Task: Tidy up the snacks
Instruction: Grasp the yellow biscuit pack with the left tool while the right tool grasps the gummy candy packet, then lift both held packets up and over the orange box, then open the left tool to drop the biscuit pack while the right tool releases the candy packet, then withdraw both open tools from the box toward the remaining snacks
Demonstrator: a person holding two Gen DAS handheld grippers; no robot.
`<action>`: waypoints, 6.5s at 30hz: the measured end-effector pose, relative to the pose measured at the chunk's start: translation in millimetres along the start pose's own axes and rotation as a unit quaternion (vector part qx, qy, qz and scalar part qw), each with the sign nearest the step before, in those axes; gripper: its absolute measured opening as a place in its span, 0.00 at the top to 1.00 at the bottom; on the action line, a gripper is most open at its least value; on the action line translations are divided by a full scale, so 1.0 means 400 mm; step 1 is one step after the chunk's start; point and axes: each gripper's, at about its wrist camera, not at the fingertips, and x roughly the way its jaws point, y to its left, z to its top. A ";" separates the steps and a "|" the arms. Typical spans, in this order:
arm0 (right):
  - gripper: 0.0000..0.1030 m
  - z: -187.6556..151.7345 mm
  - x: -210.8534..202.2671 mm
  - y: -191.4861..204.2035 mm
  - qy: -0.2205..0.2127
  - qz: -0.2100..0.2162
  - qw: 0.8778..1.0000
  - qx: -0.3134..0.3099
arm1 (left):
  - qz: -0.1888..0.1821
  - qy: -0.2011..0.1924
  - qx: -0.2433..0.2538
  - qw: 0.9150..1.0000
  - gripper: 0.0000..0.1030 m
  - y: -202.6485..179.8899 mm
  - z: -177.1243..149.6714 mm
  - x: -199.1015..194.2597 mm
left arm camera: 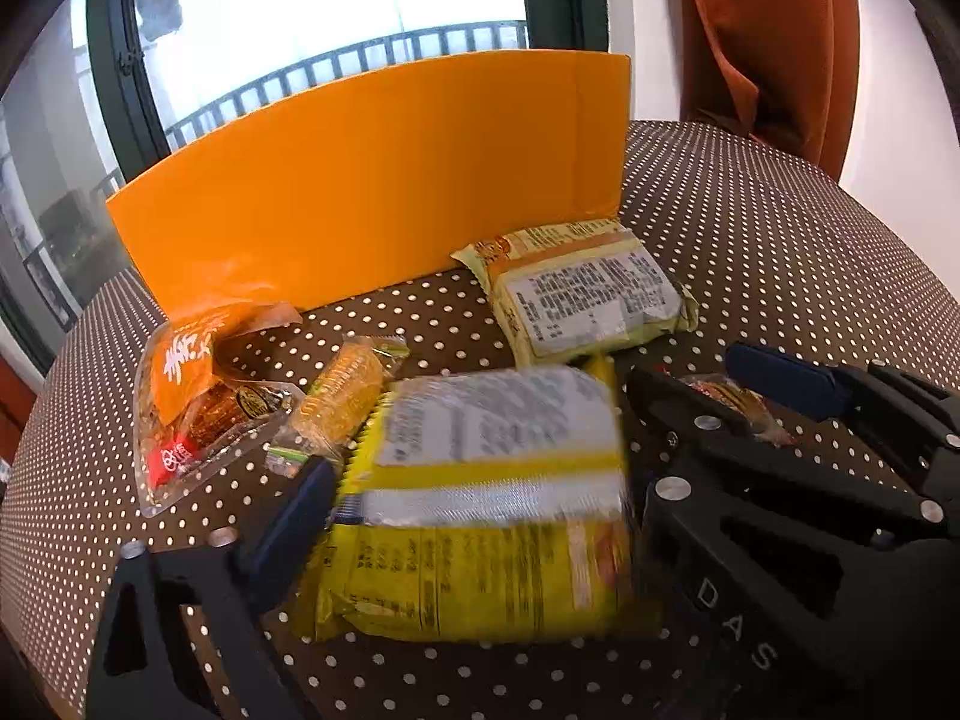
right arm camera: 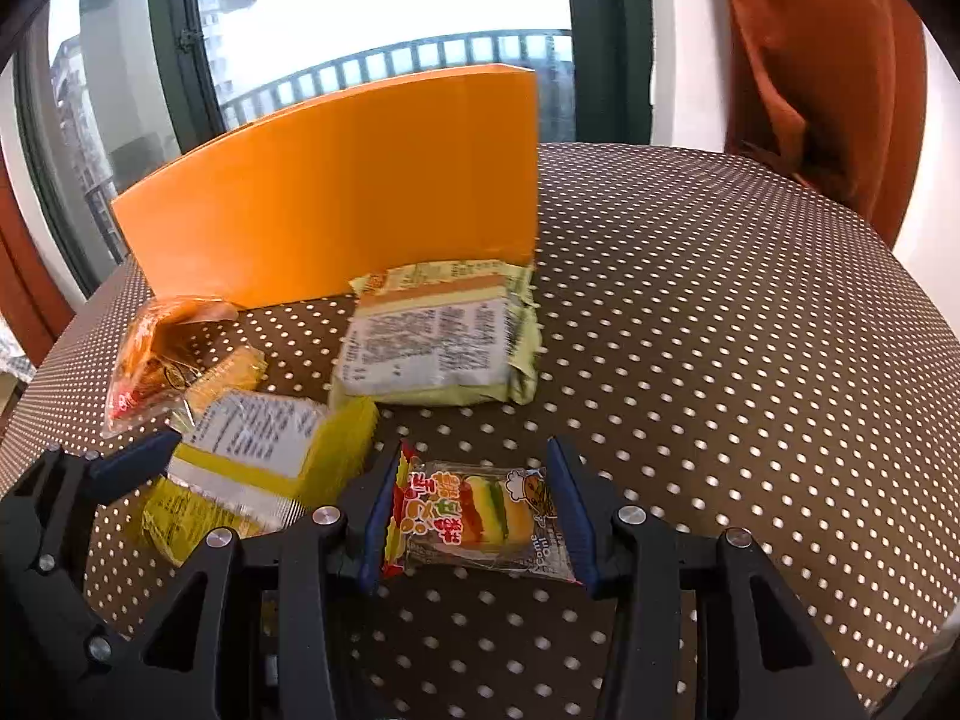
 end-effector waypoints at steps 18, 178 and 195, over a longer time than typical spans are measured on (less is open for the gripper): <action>0.29 -0.020 -0.030 -0.031 0.036 -0.004 0.998 0.051 | 0.019 -0.015 0.015 1.000 0.18 -0.001 -0.003 -0.006; 0.17 0.554 0.006 0.219 -0.032 0.074 0.995 -0.058 | 0.015 -0.064 -0.100 0.993 0.08 0.348 0.487 -0.061; 0.08 0.450 -0.139 0.206 -0.094 0.087 0.987 -0.097 | 0.015 -0.101 -0.088 0.991 0.00 0.289 0.375 -0.176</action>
